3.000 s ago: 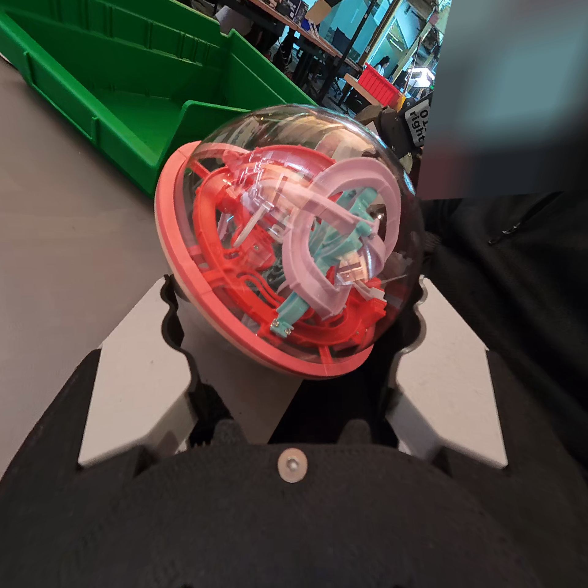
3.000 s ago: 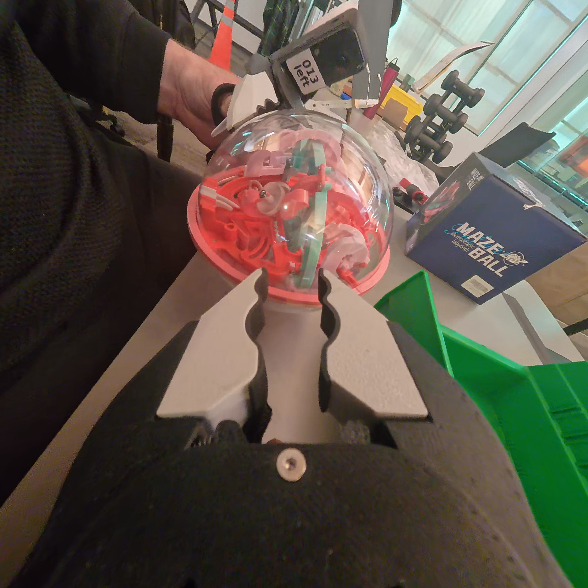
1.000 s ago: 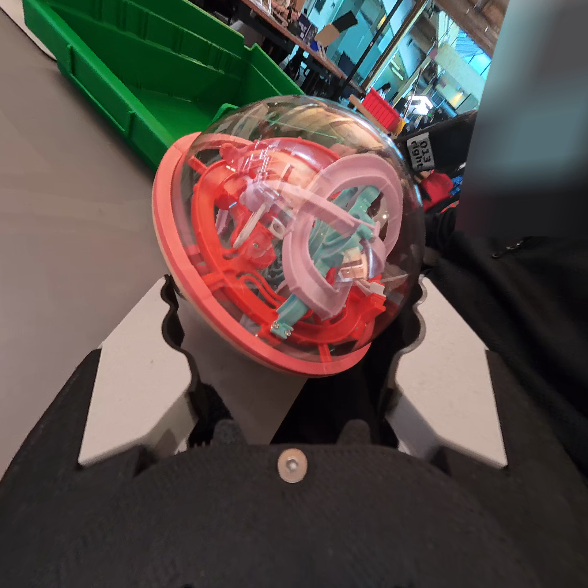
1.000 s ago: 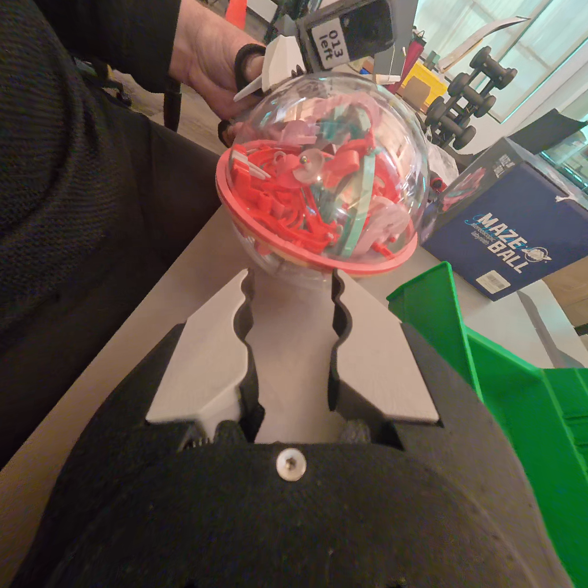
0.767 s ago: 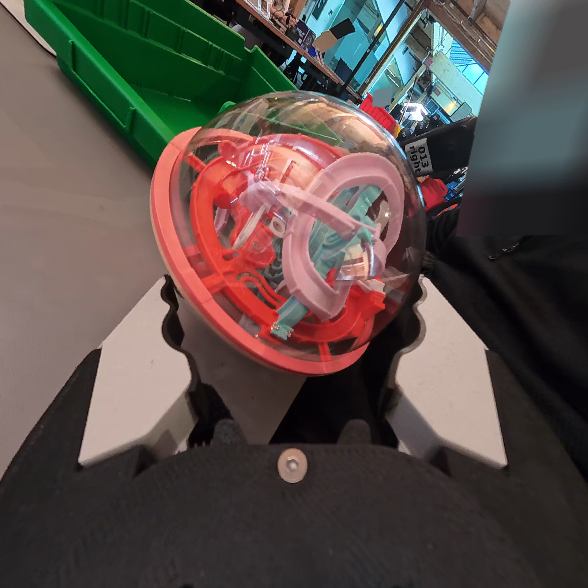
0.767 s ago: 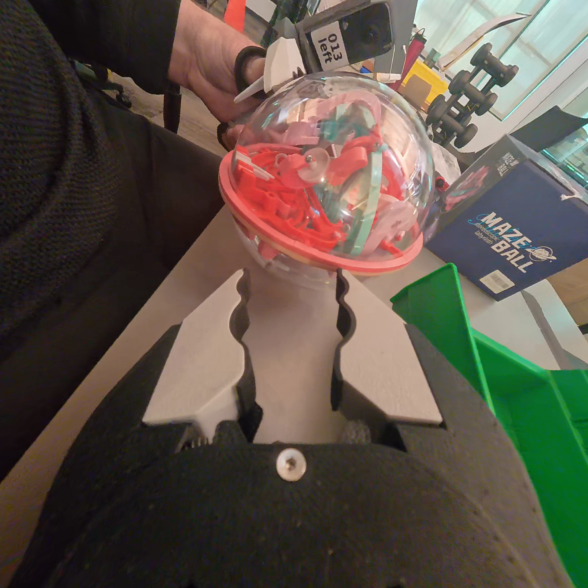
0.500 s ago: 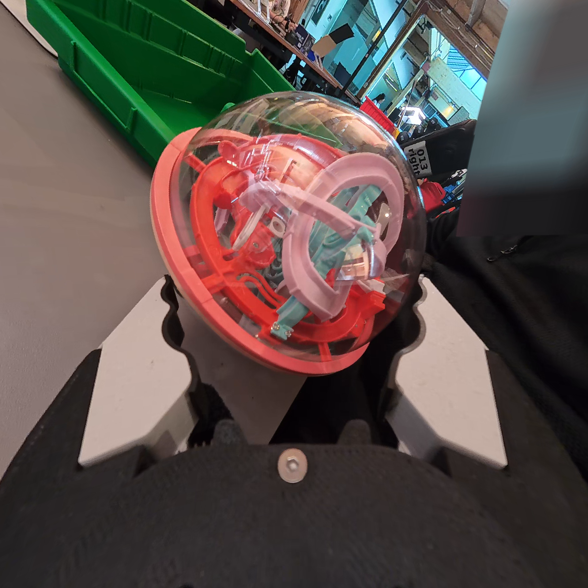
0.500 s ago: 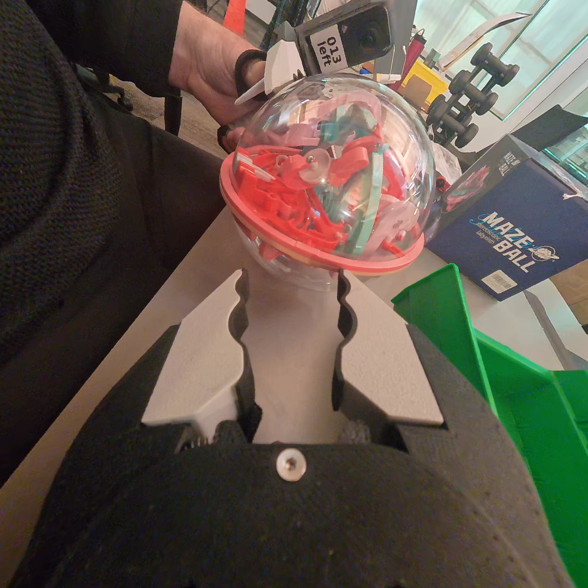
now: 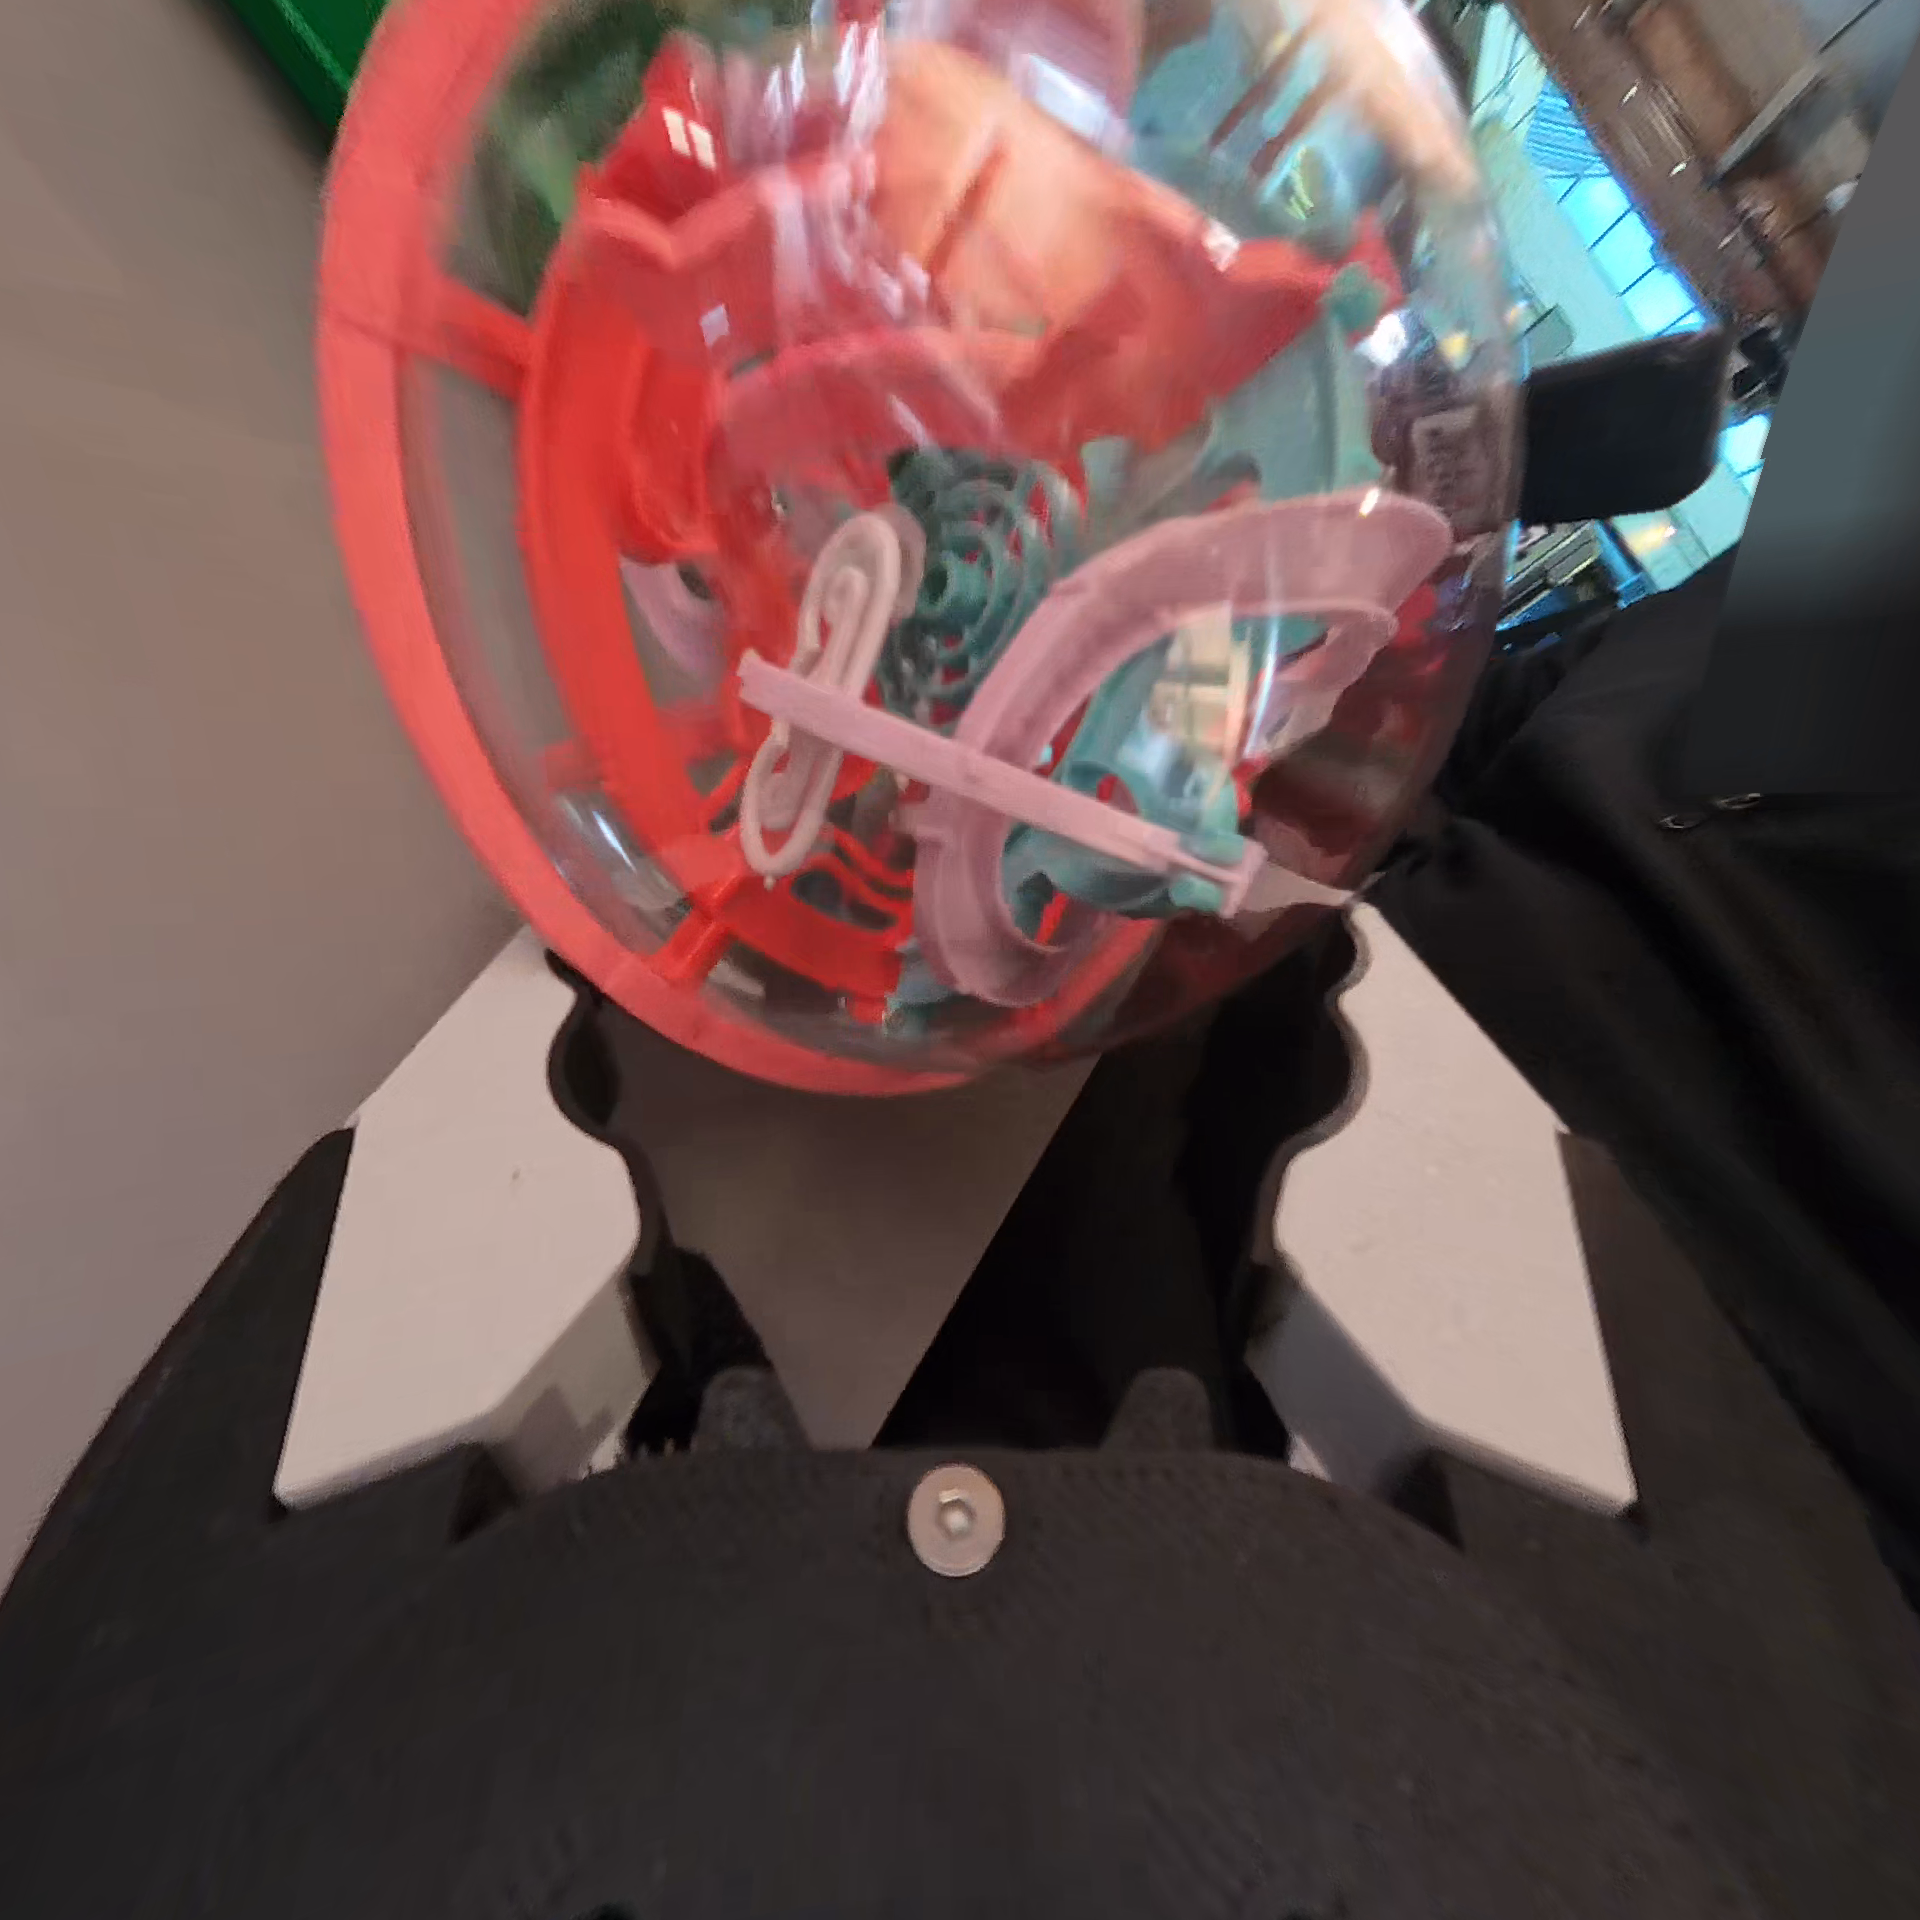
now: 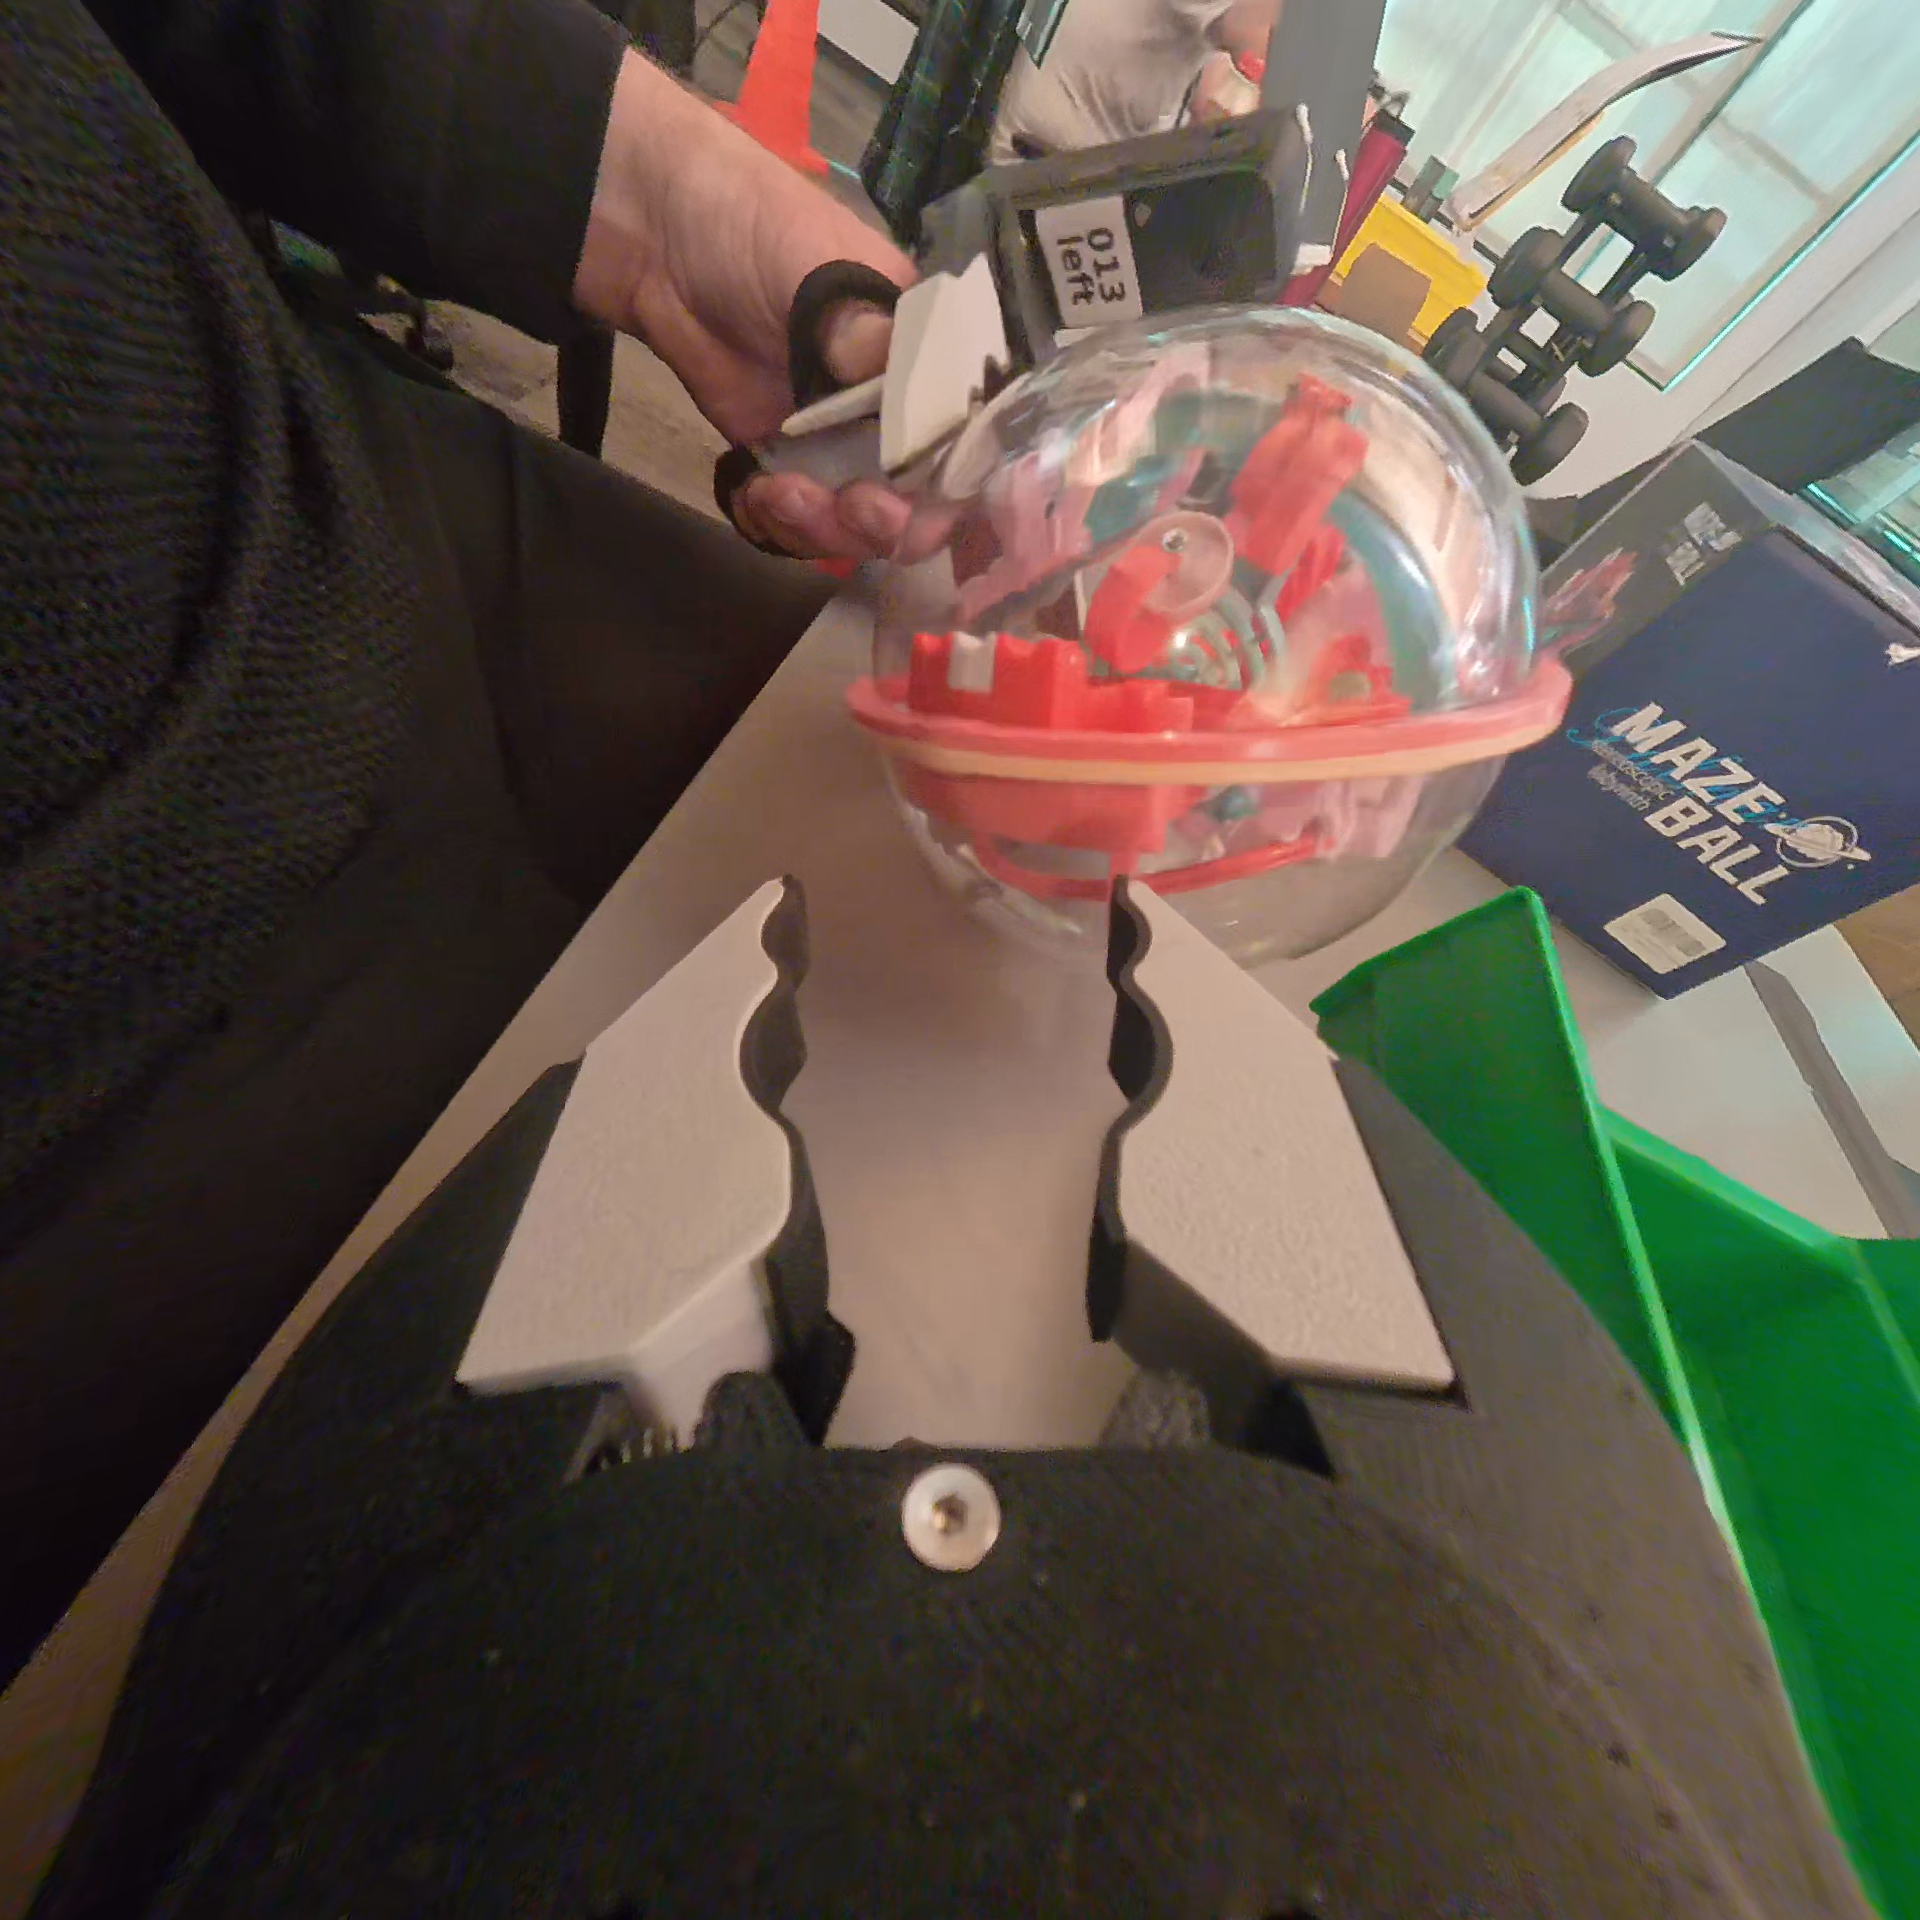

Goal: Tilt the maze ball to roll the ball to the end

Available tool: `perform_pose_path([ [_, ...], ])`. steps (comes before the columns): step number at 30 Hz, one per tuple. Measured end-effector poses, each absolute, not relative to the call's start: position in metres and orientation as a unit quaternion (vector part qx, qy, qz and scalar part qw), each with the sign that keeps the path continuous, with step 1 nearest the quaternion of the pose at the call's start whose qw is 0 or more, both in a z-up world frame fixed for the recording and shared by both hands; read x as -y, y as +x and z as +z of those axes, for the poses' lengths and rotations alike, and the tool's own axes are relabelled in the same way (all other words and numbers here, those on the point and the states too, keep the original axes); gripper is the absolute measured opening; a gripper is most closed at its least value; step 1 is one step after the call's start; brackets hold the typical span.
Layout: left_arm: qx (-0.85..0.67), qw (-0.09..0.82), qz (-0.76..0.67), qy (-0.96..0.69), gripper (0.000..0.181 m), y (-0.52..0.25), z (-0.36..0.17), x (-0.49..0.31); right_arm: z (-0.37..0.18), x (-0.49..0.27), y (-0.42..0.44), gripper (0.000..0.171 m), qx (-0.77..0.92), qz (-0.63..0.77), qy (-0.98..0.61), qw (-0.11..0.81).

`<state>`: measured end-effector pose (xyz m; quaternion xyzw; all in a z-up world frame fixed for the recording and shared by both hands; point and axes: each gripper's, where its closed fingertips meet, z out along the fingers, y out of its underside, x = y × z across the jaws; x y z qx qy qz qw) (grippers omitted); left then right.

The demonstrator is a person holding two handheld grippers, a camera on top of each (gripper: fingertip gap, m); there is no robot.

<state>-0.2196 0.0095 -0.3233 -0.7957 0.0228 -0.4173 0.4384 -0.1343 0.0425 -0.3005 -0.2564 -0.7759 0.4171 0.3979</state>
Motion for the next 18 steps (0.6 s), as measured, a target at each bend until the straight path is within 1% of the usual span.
perform_pose_path([
  [4, -0.02, 0.439, -0.428, -0.79, 0.109, -0.222, -0.323, -0.007, -0.3, -0.048, -0.138, 0.061, 0.768, 0.422, -0.277, 0.395],
  [5, -0.019, 0.439, -0.431, -0.788, 0.106, -0.222, -0.322, -0.007, -0.301, -0.051, -0.139, 0.061, 0.765, 0.42, -0.284, 0.397],
  [10, -0.013, 0.456, -0.416, -0.787, 0.11, -0.23, -0.308, -0.007, -0.296, -0.064, -0.143, 0.065, 0.736, 0.456, -0.332, 0.375],
  [11, -0.01, 0.463, -0.411, -0.785, 0.11, -0.233, -0.304, -0.009, -0.296, -0.067, -0.145, 0.066, 0.727, 0.465, -0.349, 0.365],
  [12, -0.005, 0.471, -0.411, -0.781, 0.11, -0.236, -0.298, -0.01, -0.299, -0.07, -0.147, 0.071, 0.718, 0.477, -0.371, 0.346],
  [13, -0.001, 0.475, -0.413, -0.777, 0.11, -0.239, -0.293, -0.012, -0.299, -0.071, -0.149, 0.071, 0.706, 0.493, -0.391, 0.324],
  [15, 0.001, 0.477, -0.411, -0.777, 0.113, -0.243, -0.291, -0.016, -0.296, -0.069, -0.15, 0.065, 0.682, 0.533, -0.416, 0.28],
  [16, 0.004, 0.476, -0.414, -0.776, 0.118, -0.243, -0.29, -0.018, -0.293, -0.067, -0.15, 0.061, 0.669, 0.554, -0.422, 0.259],
  [18, 0.008, 0.471, -0.419, -0.776, 0.126, -0.242, -0.293, -0.023, -0.287, -0.064, -0.151, 0.043, 0.647, 0.585, -0.432, 0.228],
])
